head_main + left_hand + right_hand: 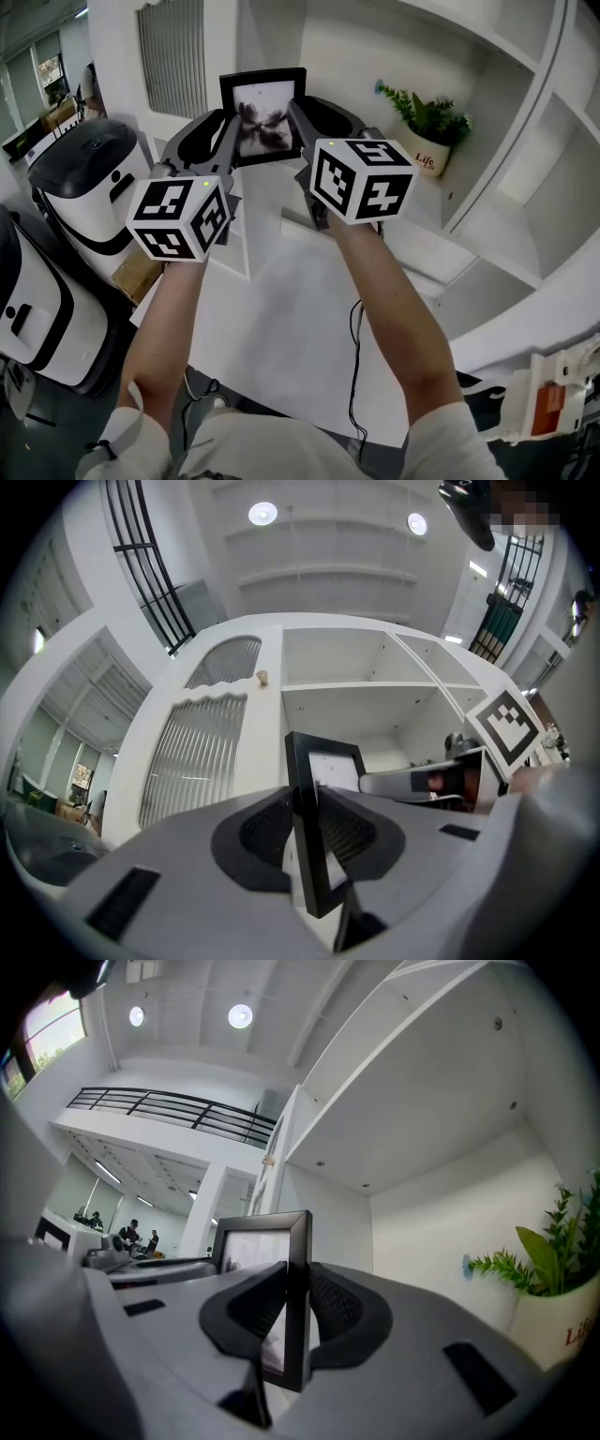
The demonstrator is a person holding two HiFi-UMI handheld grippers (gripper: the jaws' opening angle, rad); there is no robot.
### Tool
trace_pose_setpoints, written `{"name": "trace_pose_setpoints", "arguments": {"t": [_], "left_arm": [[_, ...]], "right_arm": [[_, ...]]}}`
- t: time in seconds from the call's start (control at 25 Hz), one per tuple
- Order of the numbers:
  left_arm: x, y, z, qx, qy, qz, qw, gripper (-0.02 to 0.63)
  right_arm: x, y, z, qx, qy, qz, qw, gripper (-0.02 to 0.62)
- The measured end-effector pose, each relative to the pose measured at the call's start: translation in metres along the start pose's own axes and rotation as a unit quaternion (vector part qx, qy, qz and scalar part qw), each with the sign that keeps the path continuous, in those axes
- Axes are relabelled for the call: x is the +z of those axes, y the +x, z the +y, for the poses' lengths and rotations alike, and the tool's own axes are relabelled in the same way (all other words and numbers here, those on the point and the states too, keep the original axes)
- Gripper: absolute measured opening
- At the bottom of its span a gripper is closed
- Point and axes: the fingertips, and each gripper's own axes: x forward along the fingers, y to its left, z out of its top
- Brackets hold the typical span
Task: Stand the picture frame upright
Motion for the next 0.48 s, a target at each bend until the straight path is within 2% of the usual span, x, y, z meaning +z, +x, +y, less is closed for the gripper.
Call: {"name": "trace_pose_setpoints", "arguments": {"t": [0.2, 0.48], "left_arm": [[-0.006, 0.016, 0.003, 0.006, -0.001, 0.007, 1.0000, 0.087], [-0.006, 0.025, 0.005, 0.014, 0.011, 0.013, 0.9998, 0.087]], "right_arm": [[0.002, 0.016, -0.013, -0.001, 0.002, 0.021, 1.000, 0.078], [-0.002, 0.038, -0.024, 0.022, 0.023, 0.053, 0.998, 0.072]]}}
